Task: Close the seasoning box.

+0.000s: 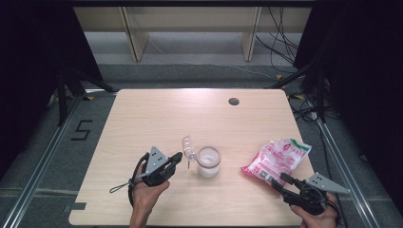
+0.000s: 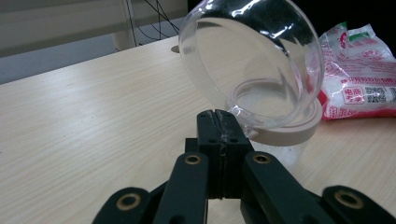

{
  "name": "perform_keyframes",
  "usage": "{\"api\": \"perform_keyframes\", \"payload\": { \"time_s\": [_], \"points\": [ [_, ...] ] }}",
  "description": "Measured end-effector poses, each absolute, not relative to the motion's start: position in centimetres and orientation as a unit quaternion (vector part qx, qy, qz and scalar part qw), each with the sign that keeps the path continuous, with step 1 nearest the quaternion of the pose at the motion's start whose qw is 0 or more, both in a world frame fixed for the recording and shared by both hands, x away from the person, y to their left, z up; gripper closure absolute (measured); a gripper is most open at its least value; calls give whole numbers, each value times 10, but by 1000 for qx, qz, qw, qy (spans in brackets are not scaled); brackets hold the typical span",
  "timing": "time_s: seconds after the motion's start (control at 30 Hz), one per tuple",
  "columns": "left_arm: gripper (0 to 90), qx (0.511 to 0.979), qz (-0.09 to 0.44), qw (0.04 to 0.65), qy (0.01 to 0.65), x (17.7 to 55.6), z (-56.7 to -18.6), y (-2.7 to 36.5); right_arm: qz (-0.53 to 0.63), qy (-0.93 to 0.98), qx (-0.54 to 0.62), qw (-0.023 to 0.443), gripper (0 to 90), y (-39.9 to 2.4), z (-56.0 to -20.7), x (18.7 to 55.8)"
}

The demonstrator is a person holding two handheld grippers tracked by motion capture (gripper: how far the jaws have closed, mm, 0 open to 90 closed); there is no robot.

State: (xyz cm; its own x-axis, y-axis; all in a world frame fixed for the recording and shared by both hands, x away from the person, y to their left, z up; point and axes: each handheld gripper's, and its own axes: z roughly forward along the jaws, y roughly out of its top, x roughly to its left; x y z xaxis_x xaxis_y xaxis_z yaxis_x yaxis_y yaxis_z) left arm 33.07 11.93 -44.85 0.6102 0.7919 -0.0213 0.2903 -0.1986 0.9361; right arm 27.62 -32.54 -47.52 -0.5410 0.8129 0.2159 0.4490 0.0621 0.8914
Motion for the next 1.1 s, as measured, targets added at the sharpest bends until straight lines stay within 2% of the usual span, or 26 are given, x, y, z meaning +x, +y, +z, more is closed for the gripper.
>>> {"api": "perform_keyframes", "payload": {
  "time_s": [0.37,0.4,1.1],
  "points": [
    [891,741,245,514,355,332,-440,117,511,716,445,169,486,-326,-475,276],
    [892,741,245,514,355,332,-440,117,514,713,451,158,486,-325,-475,276],
    [887,743,245,517,348,331,-435,113,521,708,450,159,466,-323,-477,276]
  ]
}}
